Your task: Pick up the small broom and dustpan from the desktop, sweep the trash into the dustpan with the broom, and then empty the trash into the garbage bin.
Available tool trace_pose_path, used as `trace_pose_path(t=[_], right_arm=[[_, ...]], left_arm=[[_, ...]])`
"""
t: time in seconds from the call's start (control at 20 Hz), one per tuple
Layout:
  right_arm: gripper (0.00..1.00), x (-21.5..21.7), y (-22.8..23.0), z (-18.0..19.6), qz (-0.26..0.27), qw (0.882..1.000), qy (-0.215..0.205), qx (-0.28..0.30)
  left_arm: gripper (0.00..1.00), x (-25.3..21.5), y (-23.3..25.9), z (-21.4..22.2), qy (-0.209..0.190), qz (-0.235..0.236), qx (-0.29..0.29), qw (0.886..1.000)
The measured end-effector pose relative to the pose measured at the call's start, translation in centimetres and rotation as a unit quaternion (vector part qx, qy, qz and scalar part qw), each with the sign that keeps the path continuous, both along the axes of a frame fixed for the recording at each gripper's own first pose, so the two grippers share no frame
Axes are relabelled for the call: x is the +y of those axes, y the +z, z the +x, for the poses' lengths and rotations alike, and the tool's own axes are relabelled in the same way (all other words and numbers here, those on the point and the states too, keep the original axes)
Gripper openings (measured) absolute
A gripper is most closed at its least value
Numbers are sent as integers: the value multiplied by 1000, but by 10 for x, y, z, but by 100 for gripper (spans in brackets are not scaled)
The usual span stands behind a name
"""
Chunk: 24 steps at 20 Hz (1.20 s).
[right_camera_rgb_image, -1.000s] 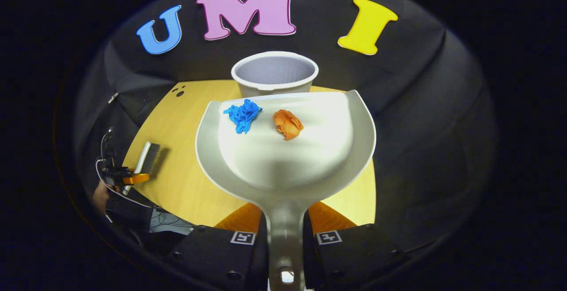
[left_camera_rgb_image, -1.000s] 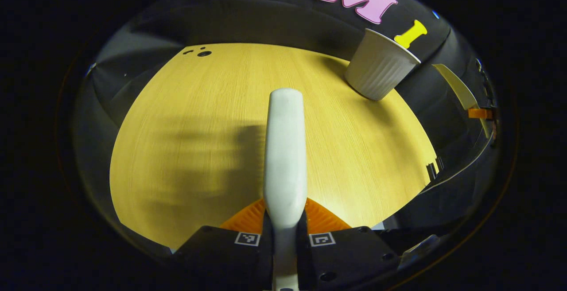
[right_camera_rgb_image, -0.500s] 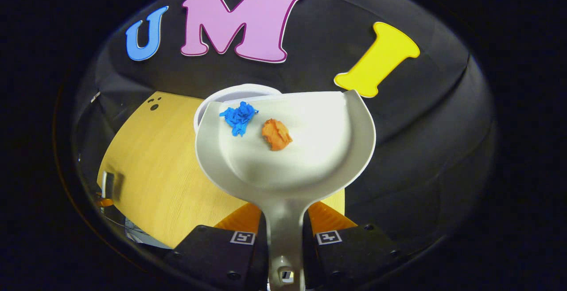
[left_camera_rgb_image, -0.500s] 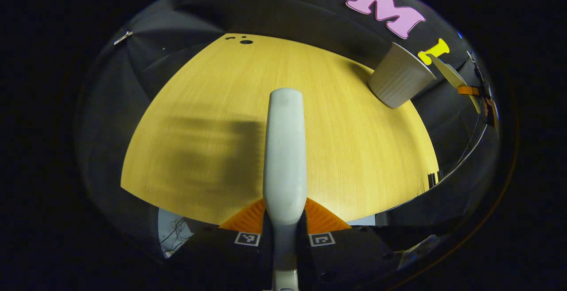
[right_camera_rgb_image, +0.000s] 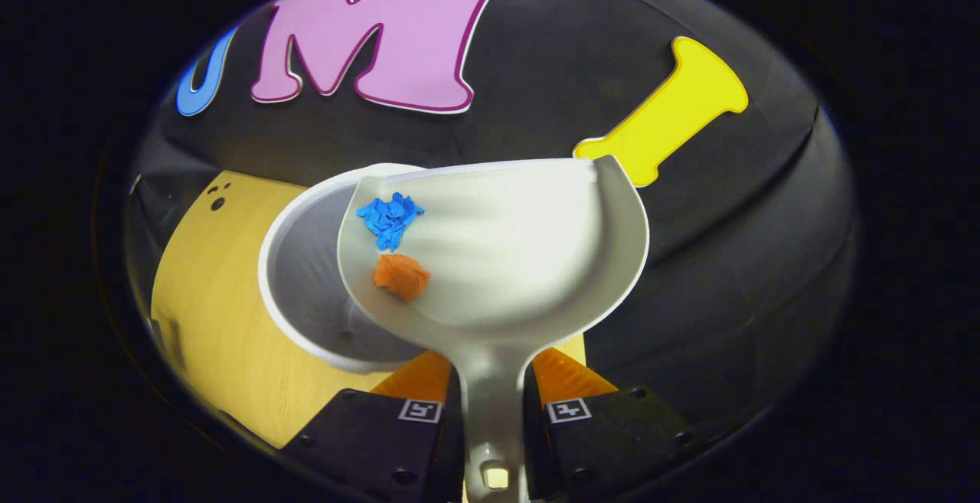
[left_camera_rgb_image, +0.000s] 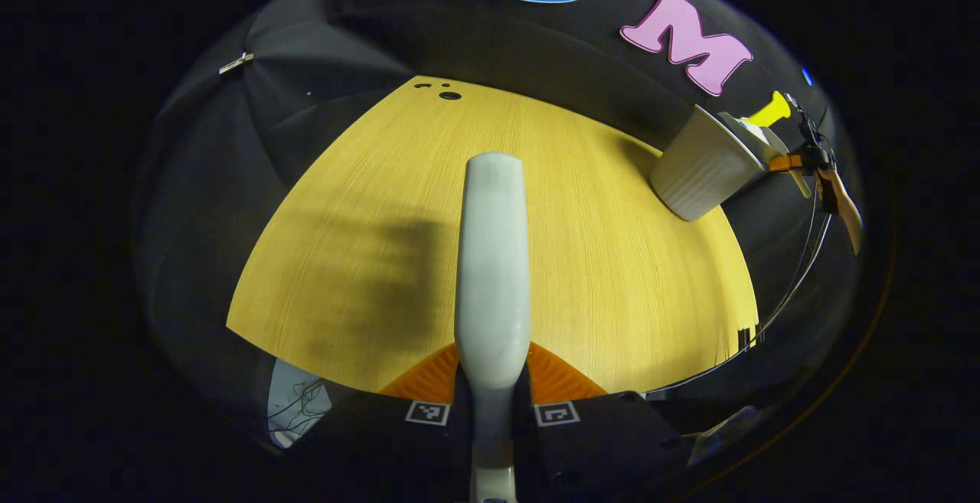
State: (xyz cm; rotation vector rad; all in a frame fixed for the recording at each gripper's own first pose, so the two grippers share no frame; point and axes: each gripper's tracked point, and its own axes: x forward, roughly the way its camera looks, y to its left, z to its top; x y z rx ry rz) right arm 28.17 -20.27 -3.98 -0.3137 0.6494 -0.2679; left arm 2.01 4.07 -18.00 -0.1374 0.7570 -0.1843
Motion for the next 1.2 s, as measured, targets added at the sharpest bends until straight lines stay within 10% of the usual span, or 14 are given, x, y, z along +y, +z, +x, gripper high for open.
trace_pose_path(t=[0.4, 1.2], right_arm=[[35, -7, -5, 20, -200, 979, 25, 19], [35, -1, 46, 28, -525, 843, 93, 66]], left_arm=[[26, -10, 21, 20, -23, 13, -19, 999], [26, -4, 15, 19, -49, 26, 1, 998]])
